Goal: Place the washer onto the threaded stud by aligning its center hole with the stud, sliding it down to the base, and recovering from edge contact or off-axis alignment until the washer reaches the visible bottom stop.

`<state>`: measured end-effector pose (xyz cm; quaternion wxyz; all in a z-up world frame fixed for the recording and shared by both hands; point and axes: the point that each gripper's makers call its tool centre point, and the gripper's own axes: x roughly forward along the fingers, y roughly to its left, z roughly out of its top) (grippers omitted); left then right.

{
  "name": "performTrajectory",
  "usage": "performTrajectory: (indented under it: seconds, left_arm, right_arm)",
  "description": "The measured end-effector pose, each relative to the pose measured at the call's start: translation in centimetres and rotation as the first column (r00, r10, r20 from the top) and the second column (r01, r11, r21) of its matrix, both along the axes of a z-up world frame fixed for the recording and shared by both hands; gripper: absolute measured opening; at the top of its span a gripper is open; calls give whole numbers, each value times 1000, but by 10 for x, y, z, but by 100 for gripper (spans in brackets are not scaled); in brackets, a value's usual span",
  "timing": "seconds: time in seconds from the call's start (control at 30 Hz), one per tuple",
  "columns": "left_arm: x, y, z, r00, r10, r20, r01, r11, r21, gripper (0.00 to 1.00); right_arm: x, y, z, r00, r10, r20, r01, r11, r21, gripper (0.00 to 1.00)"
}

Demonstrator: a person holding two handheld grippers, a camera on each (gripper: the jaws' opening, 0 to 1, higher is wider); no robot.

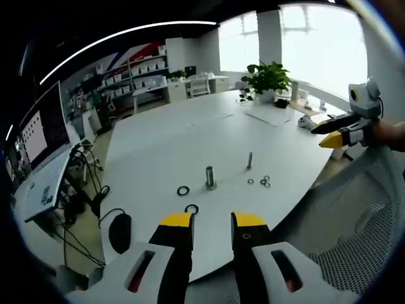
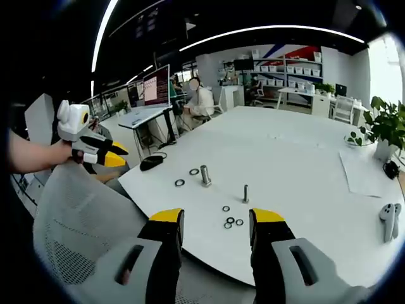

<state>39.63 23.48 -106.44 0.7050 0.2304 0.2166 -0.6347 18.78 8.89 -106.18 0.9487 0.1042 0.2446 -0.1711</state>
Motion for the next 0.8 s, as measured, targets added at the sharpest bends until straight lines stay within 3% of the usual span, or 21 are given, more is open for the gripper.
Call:
performTrajectory:
  seconds: [0.53, 0.8]
  left_arm:
    - [4, 2, -7, 1000, -4, -2, 4, 1000, 23, 21]
    - [-3, 4, -14, 1000, -19, 0, 19, 997, 69, 21]
  right_arm:
    - [-2, -2, -3, 1000, -16, -7, 16, 1000, 13, 44]
    - [-2, 2, -8, 1000, 2, -26, -1, 999, 38, 44]
